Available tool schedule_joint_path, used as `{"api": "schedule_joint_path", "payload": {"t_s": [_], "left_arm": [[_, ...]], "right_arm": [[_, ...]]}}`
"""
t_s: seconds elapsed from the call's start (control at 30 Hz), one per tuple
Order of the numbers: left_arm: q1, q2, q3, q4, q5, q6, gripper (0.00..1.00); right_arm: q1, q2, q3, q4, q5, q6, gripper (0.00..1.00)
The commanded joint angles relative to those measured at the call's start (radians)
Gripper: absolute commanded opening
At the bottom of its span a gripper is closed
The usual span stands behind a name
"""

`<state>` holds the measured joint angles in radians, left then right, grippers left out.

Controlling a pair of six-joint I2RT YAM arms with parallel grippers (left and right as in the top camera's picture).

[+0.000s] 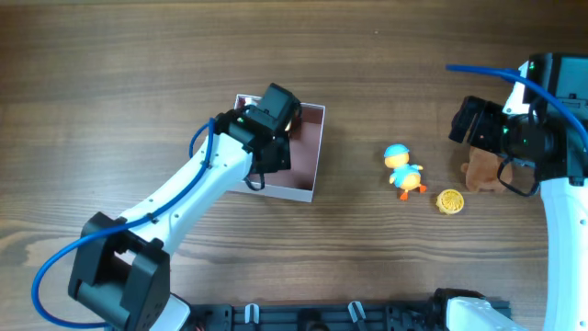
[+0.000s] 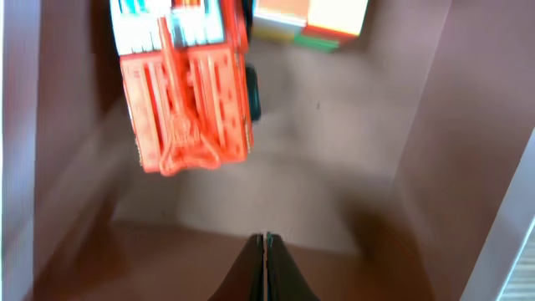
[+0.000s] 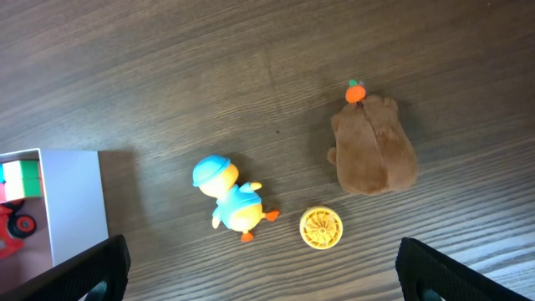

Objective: Pack container

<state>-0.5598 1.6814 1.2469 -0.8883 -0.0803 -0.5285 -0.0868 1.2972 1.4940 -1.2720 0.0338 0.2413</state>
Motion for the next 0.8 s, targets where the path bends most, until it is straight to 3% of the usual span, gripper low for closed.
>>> {"api": "schedule_joint_path", "payload": {"t_s": [0.0,0.2,0.5,0.77], "left_arm": [[0.02,0.055,-0.02,0.017,-0.007,0.027,0.04],[0.032,0.142,-0.02,0.032,-0.035,0.027,0.04],[0.052,0.159,-0.02,0.108,-0.227,0.027,0.04],[0.055,0.159,-0.02,0.148,-0.254,0.027,0.04]], "right_arm": [[-0.002,0.006,-0.004,0.0,-0.013,-0.006,1.0],[-0.002,0.006,-0.004,0.0,-0.013,-0.006,1.0],[-0.002,0.006,-0.004,-0.001,-0.013,-0.006,1.0],[-0.002,0.006,-0.004,-0.001,-0.013,-0.006,1.0]]}}
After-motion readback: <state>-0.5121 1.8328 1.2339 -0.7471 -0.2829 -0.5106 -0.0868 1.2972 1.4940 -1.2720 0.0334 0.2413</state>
